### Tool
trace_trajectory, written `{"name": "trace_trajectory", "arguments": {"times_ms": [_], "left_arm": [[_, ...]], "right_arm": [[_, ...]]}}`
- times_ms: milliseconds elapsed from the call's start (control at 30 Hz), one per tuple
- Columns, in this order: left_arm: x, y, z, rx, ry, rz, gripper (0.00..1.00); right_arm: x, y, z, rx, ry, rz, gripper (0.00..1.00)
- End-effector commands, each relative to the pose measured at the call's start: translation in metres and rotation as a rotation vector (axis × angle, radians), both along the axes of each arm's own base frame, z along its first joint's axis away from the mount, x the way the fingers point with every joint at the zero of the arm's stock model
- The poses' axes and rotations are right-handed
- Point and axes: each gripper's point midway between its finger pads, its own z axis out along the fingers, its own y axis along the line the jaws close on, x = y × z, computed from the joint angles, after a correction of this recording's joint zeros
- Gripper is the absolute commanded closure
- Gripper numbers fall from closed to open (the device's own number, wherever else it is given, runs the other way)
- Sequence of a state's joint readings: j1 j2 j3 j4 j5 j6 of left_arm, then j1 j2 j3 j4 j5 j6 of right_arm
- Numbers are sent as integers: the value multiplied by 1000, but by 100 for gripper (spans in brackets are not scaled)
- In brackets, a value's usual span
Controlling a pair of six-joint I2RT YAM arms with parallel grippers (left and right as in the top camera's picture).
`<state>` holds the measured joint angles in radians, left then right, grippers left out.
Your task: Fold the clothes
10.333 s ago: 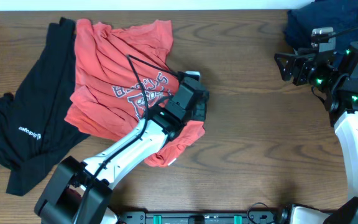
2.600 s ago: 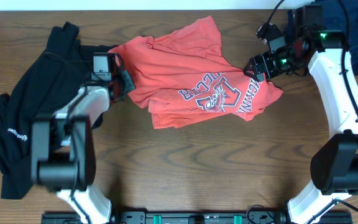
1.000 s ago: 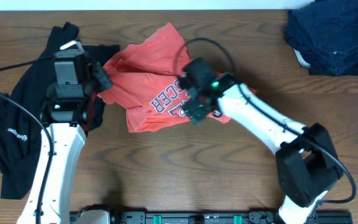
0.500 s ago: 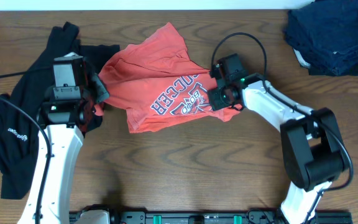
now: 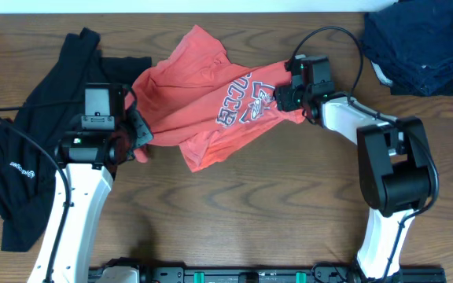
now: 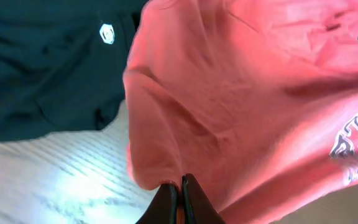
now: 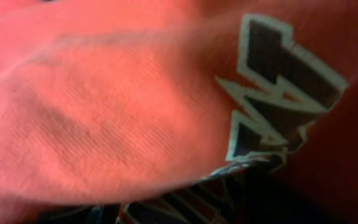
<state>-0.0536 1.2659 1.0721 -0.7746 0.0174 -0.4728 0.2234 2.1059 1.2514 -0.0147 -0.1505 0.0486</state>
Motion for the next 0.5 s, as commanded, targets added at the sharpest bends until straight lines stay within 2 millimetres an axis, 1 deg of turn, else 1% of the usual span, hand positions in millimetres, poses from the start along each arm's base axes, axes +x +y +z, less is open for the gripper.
{"name": "trace_trajectory", "arguments": {"times_ms": [0, 67, 167, 200, 267, 300, 367, 467], "left_arm": [[-4, -8, -2, -15, 4, 5, 94], [-2, -12, -2, -15, 0, -8, 94], [3, -13, 1, -16, -24, -12, 94], [6, -13, 2, -17, -37, -11, 94], [14, -14, 7, -17, -74, -10, 94], [18, -14, 10, -17, -95, -8, 94], [25, -14, 16, -20, -133, -8, 94], [34, -10, 21, -6, -172, 7, 94]], "right_arm": [[21, -18, 4, -17, -21, 2, 31], [28, -17, 25, 9, -12, 35, 30], [31, -3, 70, 62, 19, 129, 25], [28, 3, 87, 74, 26, 167, 24], [17, 19, 113, 88, 47, 263, 23], [10, 26, 122, 91, 62, 301, 22], [-8, 42, 130, 83, 114, 366, 22], [-44, 72, 124, 69, 219, 447, 22]]}}
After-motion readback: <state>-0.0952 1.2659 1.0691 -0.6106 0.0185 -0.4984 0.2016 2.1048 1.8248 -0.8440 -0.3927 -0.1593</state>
